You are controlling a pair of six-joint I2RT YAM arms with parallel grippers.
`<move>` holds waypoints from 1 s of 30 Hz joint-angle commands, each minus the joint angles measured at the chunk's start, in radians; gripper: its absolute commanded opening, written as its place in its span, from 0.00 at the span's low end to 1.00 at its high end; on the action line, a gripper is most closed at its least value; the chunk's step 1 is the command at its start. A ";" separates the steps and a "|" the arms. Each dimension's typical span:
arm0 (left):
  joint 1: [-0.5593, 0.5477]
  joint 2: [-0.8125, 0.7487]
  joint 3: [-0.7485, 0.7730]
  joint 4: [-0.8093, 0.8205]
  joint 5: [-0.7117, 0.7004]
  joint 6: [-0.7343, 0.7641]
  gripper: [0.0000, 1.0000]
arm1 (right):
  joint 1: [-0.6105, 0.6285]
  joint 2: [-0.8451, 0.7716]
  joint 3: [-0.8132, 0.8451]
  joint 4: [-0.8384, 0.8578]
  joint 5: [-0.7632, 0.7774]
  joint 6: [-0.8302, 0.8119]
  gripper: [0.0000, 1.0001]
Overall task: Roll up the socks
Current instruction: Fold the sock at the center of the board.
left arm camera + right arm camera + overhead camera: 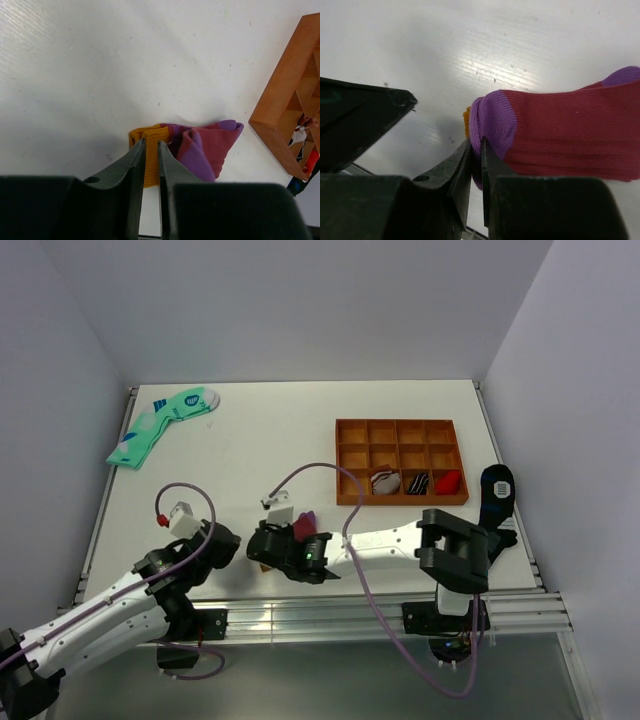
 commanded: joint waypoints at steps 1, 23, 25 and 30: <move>-0.001 0.007 -0.027 0.100 0.039 0.021 0.21 | -0.002 -0.124 -0.034 -0.020 0.097 0.045 0.17; -0.001 0.323 -0.105 0.519 0.205 0.116 0.12 | 0.002 -0.349 -0.233 0.003 0.221 0.135 0.15; -0.001 0.288 -0.121 0.487 0.190 0.092 0.11 | 0.004 -0.297 -0.208 0.027 0.210 0.128 0.14; -0.001 0.171 -0.104 0.332 0.121 0.064 0.11 | 0.004 -0.192 -0.157 0.097 0.158 0.095 0.14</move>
